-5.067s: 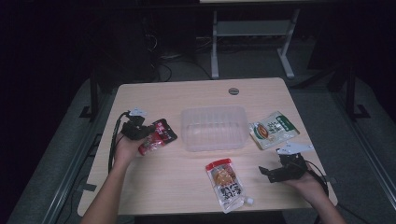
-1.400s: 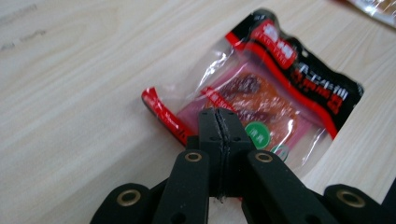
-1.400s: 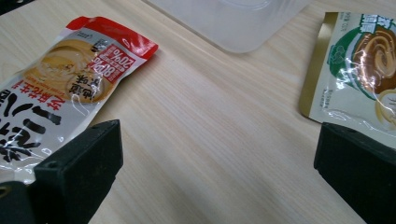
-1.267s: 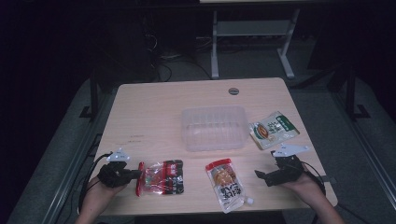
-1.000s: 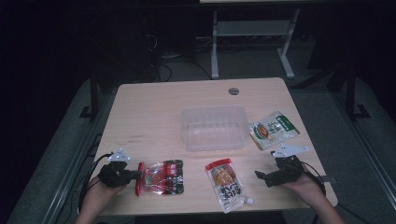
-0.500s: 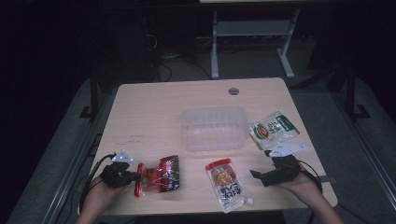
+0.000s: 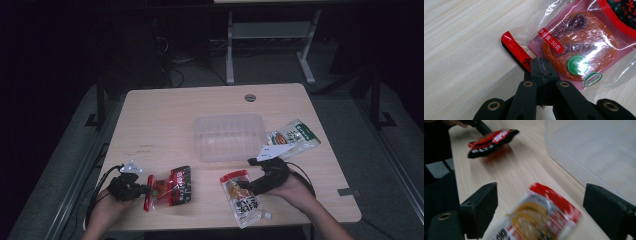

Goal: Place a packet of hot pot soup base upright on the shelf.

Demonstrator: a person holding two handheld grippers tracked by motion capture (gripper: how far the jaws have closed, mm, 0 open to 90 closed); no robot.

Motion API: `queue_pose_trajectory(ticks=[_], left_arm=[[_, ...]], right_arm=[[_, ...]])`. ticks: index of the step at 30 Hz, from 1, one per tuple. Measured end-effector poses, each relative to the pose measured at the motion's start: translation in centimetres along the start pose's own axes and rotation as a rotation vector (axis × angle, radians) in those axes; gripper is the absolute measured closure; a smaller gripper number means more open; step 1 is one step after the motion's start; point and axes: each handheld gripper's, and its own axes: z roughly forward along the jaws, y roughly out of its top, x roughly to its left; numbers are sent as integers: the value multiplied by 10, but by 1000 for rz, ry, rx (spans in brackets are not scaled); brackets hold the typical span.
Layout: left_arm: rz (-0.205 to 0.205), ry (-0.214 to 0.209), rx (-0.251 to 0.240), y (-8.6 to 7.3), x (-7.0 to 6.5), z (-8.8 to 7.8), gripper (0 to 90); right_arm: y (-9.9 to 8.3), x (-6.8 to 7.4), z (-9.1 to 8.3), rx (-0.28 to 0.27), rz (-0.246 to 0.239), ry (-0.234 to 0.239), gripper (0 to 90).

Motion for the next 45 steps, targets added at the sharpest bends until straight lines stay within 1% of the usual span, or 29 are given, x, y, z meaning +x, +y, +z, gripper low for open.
queue_pose_trajectory(ticks=[2, 3, 5, 9, 13, 15, 20, 22, 24, 25, 28, 29, 30, 31, 32, 33, 36, 38, 41, 42, 45], left_arm=[[-3, -4, 0, 0, 1, 0, 897], [-10, -5, -6, 0, 0, 0, 897], [-10, -4, -5, 0, 0, 0, 897], [-6, -3, 0, 0, 1, 0, 897], [-13, -6, -4, 0, 1, 0, 897], [-12, -7, -9, 0, 1, 0, 896], [-8, -7, 1, 0, 2, 0, 896], [-9, -8, -2, 0, 2, 0, 896], [-11, -9, -2, 0, 2, 0, 896], [-17, -9, -7, 0, 2, 0, 896], [-16, -7, -7, 0, 2, 0, 896], [-18, -8, -7, 0, 2, 0, 896], [-18, -9, -7, 0, 2, 0, 897], [-14, -9, -4, 0, 2, 0, 896], [-16, -9, -4, 0, 2, 0, 896], [-23, -11, -8, 0, 2, 1, 897], [-23, -11, -7, 0, 2, 0, 897], [-28, -13, -14, 0, 2, 1, 897], [-27, -11, -10, 0, 2, 0, 897], [-27, -11, -10, 0, 2, 0, 897], [-23, -9, -6, -1, 2, 0, 897]], right_arm=[[7, 5, 11, 9, -13, 36, 129], [9, 6, 15, 13, -19, 41, 132], [15, 10, 27, 24, -27, 73, 136], [23, 18, 46, 41, -55, 99, 148], [29, 24, 59, 49, -56, 131, 170], [33, 26, 66, 66, -64, 151, 181], [39, 31, 87, 95, -53, 204, 206], [40, 31, 94, 102, -60, 216, 210], [42, 34, 101, 112, -54, 233, 212], [43, 34, 106, 121, -63, 238, 213], [47, 35, 113, 126, -62, 259, 222], [48, 35, 115, 128, -56, 263, 227], [49, 35, 116, 123, -61, 264, 231], [51, 36, 119, 125, -52, 267, 233], [51, 35, 121, 121, -62, 269, 237], [52, 35, 123, 122, -52, 274, 241], [54, 35, 130, 125, -47, 286, 246], [55, 36, 133, 131, -50, 288, 246], [54, 38, 139, 132, -55, 303, 246], [54, 39, 140, 137, -40, 310, 249], [54, 40, 146, 130, -43, 325, 267]])
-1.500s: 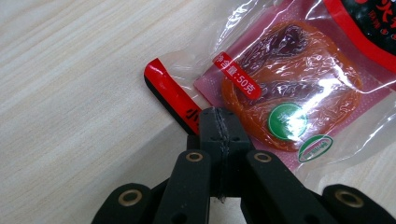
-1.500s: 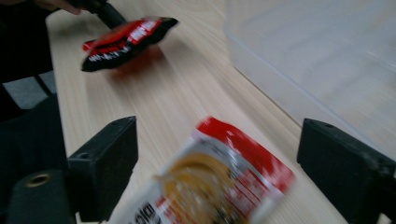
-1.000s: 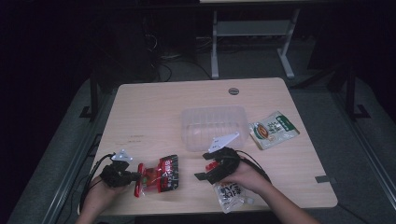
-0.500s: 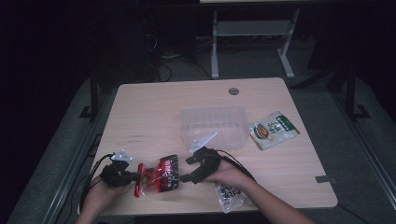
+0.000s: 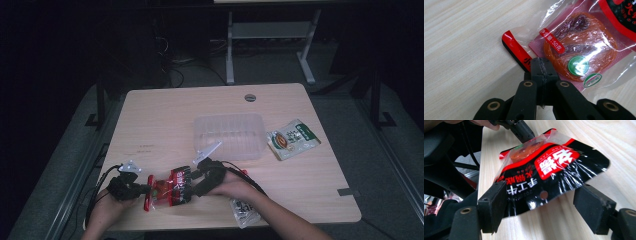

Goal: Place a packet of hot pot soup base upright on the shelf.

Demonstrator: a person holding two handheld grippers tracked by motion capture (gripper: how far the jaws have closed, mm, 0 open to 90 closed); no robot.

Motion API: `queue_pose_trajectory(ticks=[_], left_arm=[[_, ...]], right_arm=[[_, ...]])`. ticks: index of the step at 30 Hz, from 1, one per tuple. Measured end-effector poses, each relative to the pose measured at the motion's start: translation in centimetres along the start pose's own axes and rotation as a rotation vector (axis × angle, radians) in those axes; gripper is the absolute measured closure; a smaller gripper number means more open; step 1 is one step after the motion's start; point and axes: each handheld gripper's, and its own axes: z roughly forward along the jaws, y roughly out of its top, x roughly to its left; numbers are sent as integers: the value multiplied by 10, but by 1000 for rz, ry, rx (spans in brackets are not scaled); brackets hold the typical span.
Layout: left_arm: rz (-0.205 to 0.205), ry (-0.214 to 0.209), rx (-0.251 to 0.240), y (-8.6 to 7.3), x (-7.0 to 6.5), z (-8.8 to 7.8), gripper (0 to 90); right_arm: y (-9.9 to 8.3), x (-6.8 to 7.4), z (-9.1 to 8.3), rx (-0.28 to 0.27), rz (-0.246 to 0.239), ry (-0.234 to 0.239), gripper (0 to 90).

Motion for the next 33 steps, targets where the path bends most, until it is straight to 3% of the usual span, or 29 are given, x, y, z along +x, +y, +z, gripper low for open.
queue_pose_trajectory(ticks=[7, 13, 21, 30, 33], left_arm=[[3, 2, -1, 0, 0, 0, 898], [0, 5, 2, 0, 0, 0, 898], [-15, 5, -10, 0, -2, 1, 899], [4, 5, 0, 0, 0, 0, 899], [-12, 1, -12, 0, -2, 1, 899]], right_arm=[[4, 0, 7, -8, 20, 32, 382], [5, 1, 14, -22, 5, 59, 462], [10, 3, 18, -45, 7, 76, 637], [10, 8, 23, -32, -10, 95, 842], [11, 9, 23, -28, -54, 94, 872]])
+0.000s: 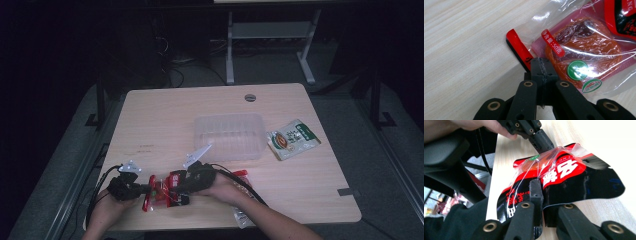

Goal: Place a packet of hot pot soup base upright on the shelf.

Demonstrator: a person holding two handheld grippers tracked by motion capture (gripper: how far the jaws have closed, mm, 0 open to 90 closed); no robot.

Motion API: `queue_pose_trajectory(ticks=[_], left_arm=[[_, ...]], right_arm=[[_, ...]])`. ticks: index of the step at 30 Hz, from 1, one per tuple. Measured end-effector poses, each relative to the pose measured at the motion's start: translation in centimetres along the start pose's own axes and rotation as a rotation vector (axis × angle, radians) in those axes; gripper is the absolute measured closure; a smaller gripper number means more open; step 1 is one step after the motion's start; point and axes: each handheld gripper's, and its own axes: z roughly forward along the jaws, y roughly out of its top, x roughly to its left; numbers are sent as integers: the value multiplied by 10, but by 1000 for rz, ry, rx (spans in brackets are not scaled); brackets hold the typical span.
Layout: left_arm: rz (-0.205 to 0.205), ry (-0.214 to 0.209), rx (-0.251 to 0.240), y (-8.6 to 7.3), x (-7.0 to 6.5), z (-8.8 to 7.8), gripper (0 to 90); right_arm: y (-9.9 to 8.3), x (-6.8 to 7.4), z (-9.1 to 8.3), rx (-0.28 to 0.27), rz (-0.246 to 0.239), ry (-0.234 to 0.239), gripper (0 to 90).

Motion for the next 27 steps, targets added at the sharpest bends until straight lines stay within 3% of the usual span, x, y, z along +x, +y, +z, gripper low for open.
queue_pose_trajectory(ticks=[3, 5, 8, 9, 14, 21, 27], left_arm=[[7, 0, 0, 0, 1, 0, 899], [11, 0, -3, 0, 1, 0, 899], [33, 14, 10, 1, -2, 0, 898], [65, 23, 27, 2, -2, -1, 898], [60, 15, -29, 3, -3, -8, 897], [64, 21, -33, 1, -1, -8, 874], [74, 34, -27, 1, 1, -9, 841]], right_arm=[[0, 1, 0, 1, -31, -6, 888], [1, 2, -1, 5, -25, -4, 890], [1, 1, -1, 0, -24, 5, 895], [1, 0, -2, -9, -17, 22, 896], [2, -1, -10, -24, -13, 32, 897], [3, 1, -22, -47, -30, 43, 897], [5, 10, -43, -70, -61, 36, 898]])
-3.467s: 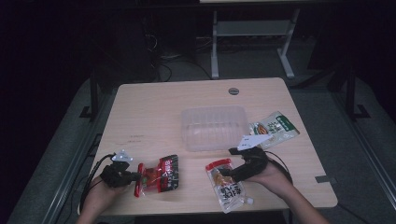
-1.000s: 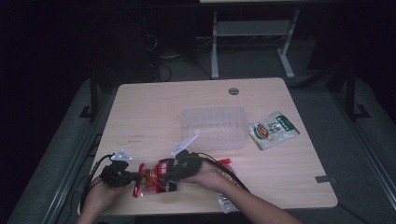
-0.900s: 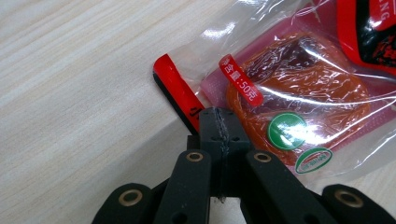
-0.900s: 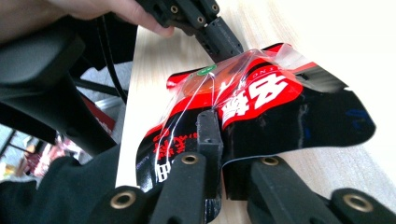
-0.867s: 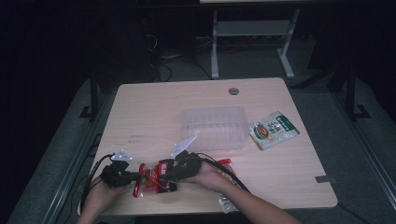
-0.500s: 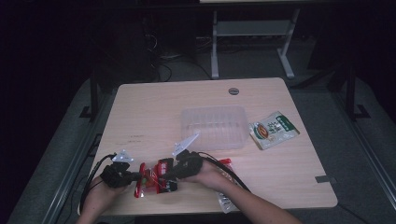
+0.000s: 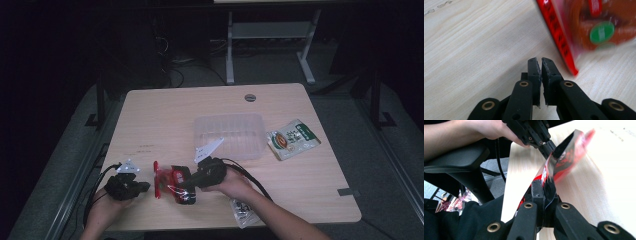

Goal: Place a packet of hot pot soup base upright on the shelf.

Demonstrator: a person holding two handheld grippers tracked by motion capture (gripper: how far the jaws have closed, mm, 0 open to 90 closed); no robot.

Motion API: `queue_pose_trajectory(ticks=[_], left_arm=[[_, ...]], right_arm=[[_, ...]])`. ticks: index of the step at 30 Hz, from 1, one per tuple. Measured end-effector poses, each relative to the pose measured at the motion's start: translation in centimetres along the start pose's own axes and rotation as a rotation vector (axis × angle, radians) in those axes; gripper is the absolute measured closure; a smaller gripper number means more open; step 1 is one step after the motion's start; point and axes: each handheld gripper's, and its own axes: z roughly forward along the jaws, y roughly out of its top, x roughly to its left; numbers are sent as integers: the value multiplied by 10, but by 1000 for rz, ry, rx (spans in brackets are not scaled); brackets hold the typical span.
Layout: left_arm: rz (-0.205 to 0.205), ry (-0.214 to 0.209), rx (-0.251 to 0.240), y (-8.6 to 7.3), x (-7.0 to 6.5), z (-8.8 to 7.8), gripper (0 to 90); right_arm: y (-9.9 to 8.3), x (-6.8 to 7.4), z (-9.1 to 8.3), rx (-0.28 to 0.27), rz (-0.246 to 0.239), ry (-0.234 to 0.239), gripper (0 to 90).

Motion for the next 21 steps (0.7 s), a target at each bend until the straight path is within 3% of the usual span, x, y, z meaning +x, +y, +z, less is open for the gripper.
queue_pose_trajectory(ticks=[8, 15, 21], left_arm=[[4, -3, 11, 0, -1, 2, 742], [15, 7, 1, 1, -3, 5, 556], [5, 13, -23, 2, -3, 4, 470]], right_arm=[[1, 4, -15, -21, -15, 4, 898], [4, 10, -33, -38, -32, -2, 898], [0, 12, -49, -51, -31, -16, 898]])
